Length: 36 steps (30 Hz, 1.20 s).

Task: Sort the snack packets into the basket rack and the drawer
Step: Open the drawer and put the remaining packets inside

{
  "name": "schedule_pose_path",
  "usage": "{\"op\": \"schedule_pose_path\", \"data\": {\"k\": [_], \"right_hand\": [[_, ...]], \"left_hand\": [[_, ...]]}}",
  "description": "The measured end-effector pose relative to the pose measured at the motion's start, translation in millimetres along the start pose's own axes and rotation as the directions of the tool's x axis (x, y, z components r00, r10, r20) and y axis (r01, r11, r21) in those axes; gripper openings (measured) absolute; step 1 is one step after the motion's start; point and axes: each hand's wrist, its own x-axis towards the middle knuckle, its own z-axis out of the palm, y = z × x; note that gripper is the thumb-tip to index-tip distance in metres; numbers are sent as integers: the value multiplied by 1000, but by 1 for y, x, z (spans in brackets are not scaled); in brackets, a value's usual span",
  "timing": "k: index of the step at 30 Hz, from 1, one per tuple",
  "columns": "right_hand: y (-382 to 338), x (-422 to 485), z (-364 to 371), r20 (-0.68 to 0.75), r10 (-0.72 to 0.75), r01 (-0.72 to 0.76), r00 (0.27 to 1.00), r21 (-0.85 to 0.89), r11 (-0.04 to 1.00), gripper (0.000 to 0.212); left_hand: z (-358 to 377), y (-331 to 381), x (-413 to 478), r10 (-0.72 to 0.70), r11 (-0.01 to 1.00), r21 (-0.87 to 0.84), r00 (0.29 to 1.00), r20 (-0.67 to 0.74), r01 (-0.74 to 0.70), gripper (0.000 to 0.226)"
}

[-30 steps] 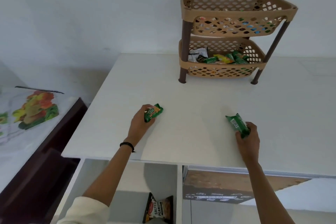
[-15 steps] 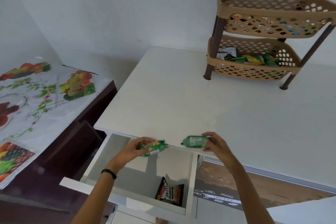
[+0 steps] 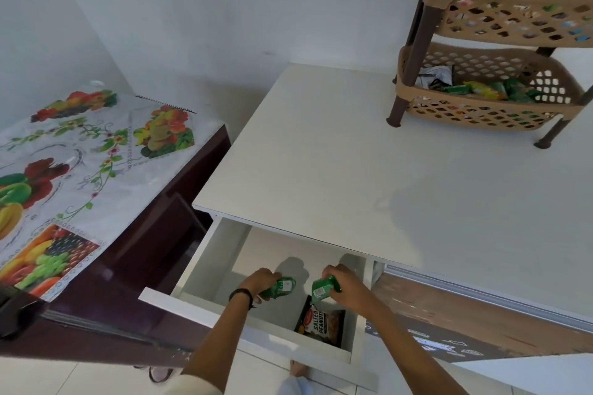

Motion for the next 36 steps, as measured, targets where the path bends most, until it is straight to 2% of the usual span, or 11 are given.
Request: {"op": "schedule_pose_path", "data": {"k": [6,11,14,18,25,29,32,36], "right_hand": [[-3,13,28,38,114,-102,993,-233,967,36],[3,26,36,60,186,-172,981,-180,968,35],[8,28,43,105,229,-210,968,-163,964,25],[5,28,43,133,271,-256,953,-118,959,26],[1,20,42,57,268,-249,962,-224,942,34],[-7,13,32,-17,171,-172,985,-172,970,32],[-18,4,17,-114,-9,4,993,-46,999,28],[-34,-10,-4,-332,-237,230,913,-61,971,30]], "left_hand": [[13,-10,11,-78,996,49,997,0,78,45],[16,-15,16,-44,996,75,997,69,39,46],[18,-17,21,-35,991,130,997,75,25,49],[21,-18,25,-5,981,196,998,64,-7,50],[17,-19,23,73,970,227,996,50,-82,46],[7,-16,11,183,955,234,983,14,-182,44],[-5,-22,-7,279,926,266,960,1,-269,40],[-16,-39,-36,386,893,237,922,32,-382,37]]}}
